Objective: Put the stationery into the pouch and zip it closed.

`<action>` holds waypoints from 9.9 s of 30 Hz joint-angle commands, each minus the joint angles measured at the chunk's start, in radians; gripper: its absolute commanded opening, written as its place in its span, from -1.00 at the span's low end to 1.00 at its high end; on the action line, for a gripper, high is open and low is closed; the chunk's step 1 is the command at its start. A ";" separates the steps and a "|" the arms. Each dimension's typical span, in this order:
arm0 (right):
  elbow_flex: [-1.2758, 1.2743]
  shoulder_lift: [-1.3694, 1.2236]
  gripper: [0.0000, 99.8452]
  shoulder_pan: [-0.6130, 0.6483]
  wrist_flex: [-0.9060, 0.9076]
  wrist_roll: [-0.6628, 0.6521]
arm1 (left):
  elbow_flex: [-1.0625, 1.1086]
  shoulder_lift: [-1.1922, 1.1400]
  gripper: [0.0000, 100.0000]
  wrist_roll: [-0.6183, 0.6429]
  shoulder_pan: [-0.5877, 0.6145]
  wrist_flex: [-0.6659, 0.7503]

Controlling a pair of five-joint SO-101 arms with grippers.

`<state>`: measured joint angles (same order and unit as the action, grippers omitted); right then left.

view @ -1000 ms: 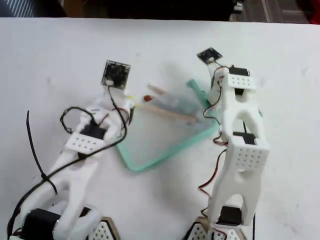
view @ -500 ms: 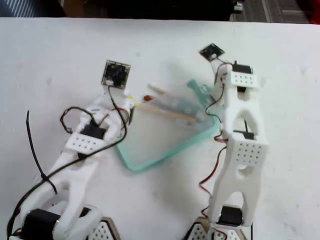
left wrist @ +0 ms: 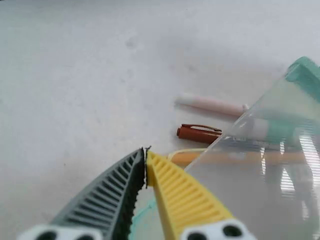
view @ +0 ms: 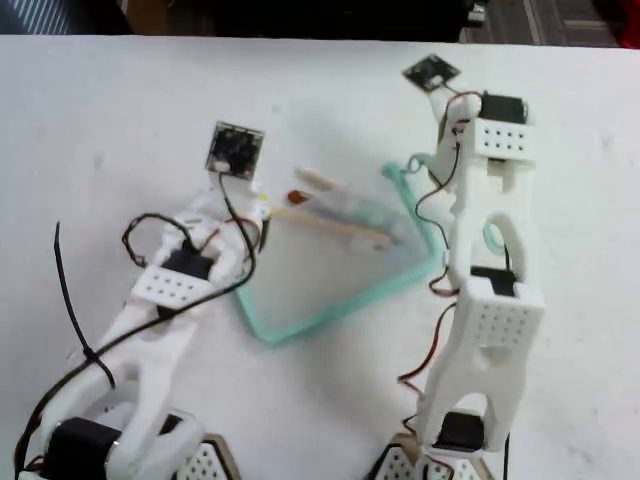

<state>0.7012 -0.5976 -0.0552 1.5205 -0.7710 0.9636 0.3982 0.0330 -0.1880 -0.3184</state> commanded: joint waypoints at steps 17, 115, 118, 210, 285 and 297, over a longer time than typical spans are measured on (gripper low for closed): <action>0.018 0.676 -0.97 0.245 0.197 0.184 | 0.063 0.618 -0.65 -0.091 -0.041 -0.325; -0.517 1.268 -0.97 1.041 0.199 0.175 | -0.413 1.205 -0.49 -0.555 -0.311 -1.277; -0.517 1.274 -0.97 1.041 0.200 0.164 | -0.413 1.205 -0.49 -0.557 -0.302 -1.234; -1.057 1.461 -0.58 0.791 -0.093 0.226 | 0.161 1.214 -0.95 0.049 -0.268 -0.756; -0.931 1.455 -0.97 0.776 -0.197 0.141 | 0.051 1.224 -0.53 -0.038 -0.272 -0.867; -0.931 1.455 -0.97 0.774 -0.186 0.143 | 0.086 1.423 -0.97 -0.044 -0.277 -0.901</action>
<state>-0.2762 0.8416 0.7227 1.3334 -0.6176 1.0694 1.8267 -0.0161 -0.4595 -1.2451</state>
